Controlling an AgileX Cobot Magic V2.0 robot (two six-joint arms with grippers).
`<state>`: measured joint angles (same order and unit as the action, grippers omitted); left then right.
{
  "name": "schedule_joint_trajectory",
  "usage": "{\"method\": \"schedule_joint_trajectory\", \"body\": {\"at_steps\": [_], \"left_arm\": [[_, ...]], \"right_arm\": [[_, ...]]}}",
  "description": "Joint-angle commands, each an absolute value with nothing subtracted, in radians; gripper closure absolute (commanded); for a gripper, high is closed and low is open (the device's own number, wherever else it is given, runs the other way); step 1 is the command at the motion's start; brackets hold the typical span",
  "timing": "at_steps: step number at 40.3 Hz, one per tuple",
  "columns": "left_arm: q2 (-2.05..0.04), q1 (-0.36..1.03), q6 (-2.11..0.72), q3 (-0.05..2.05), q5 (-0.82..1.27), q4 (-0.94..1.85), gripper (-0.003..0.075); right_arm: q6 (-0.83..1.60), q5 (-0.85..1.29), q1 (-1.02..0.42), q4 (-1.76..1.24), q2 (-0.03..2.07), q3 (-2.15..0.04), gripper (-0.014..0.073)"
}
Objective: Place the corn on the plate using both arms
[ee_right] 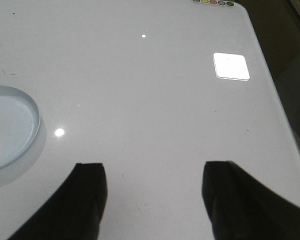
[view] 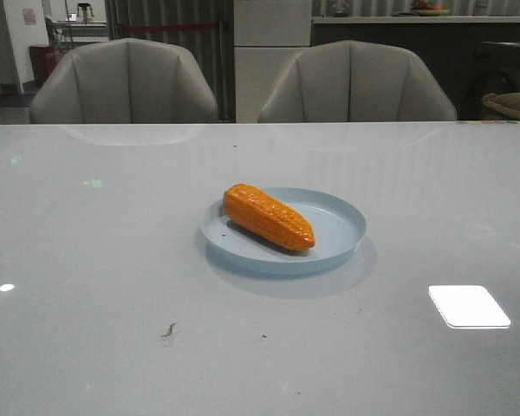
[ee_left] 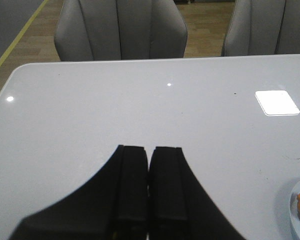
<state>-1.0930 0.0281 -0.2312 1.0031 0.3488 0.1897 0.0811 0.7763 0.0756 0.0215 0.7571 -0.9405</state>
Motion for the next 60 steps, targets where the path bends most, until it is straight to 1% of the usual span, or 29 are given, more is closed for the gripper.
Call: {"method": "schedule_joint_trajectory", "body": {"at_steps": [1,19,23,29,34,40,44,53,60], "left_arm": [[-1.075,0.026,-0.227,1.032,0.270,0.203,0.0627],[-1.186,0.026,-0.227,1.028,0.256,0.205,0.0627],[-1.174,0.049,-0.227,1.028,0.295,0.194,0.0627],[-1.113,0.105,-0.211,1.015,0.293,0.084,0.0627],[-0.996,0.141,-0.119,0.912,0.186,0.037,0.0627],[-0.793,0.143,-0.120,0.656,-0.086,0.044,0.0627],[-0.649,0.143,-0.120,0.490,-0.209,0.044,0.0627],[-0.301,0.131,-0.120,0.246,-0.231,0.042,0.0627],[-0.087,0.043,-0.120,0.148,-0.196,0.044,0.0627]], "right_arm": [[0.084,0.705,0.081,0.020,0.751,-0.965,0.0072],[0.084,0.705,0.081,0.020,0.751,-0.965,0.0072],[0.084,0.705,0.081,0.020,0.751,-0.965,0.0072],[0.084,0.705,0.081,0.020,0.751,-0.965,0.0072],[0.084,0.705,0.081,0.020,0.751,-0.965,0.0072],[0.084,0.705,0.081,0.020,0.751,-0.965,0.0072],[0.084,0.705,0.081,0.020,0.751,-0.965,0.0072],[0.084,0.705,0.081,0.020,0.751,-0.965,0.0072],[0.084,0.705,0.081,0.020,0.751,-0.965,0.0072]]}}
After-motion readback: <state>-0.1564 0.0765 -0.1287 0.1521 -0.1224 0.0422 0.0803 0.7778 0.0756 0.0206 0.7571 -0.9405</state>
